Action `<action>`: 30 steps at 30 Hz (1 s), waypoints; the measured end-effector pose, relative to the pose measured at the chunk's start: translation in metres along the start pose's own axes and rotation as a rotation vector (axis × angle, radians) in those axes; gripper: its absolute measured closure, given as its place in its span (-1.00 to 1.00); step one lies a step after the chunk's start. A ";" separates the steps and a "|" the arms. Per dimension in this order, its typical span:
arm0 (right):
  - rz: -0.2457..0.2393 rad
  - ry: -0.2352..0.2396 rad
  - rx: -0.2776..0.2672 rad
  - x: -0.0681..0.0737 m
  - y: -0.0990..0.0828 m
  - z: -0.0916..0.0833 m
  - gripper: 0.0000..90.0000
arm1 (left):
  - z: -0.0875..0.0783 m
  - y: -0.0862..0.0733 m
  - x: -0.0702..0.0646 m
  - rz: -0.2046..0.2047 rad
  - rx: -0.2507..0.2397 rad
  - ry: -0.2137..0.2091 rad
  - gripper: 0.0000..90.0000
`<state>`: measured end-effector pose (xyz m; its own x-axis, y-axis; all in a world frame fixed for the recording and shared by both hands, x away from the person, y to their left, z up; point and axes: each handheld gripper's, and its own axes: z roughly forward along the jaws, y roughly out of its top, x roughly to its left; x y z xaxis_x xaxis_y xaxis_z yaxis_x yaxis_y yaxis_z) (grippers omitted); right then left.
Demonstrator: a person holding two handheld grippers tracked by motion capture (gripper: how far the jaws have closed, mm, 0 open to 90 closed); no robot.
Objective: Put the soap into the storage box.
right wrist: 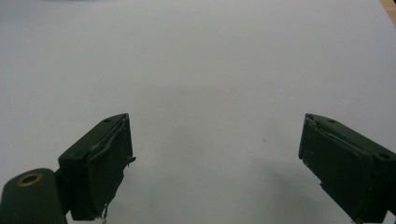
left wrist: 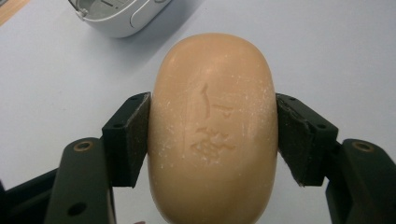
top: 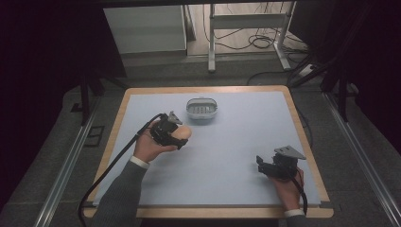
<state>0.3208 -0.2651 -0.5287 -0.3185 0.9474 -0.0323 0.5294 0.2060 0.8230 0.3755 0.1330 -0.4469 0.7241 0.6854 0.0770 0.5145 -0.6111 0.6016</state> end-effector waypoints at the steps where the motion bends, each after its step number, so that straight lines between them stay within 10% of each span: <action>1: 0.000 0.000 0.000 0.000 0.000 0.000 -0.78 | 0.000 0.000 0.000 0.001 0.001 0.001 -0.28; 30: -0.002 -0.001 0.002 0.000 0.000 0.000 -0.78 | 0.006 0.023 0.006 0.023 0.004 0.014 -0.28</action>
<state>0.3210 -0.2650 -0.5289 -0.3190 0.9471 -0.0347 0.5306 0.2089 0.8215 0.3943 0.1202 -0.4378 0.7295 0.6765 0.1015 0.4999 -0.6284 0.5960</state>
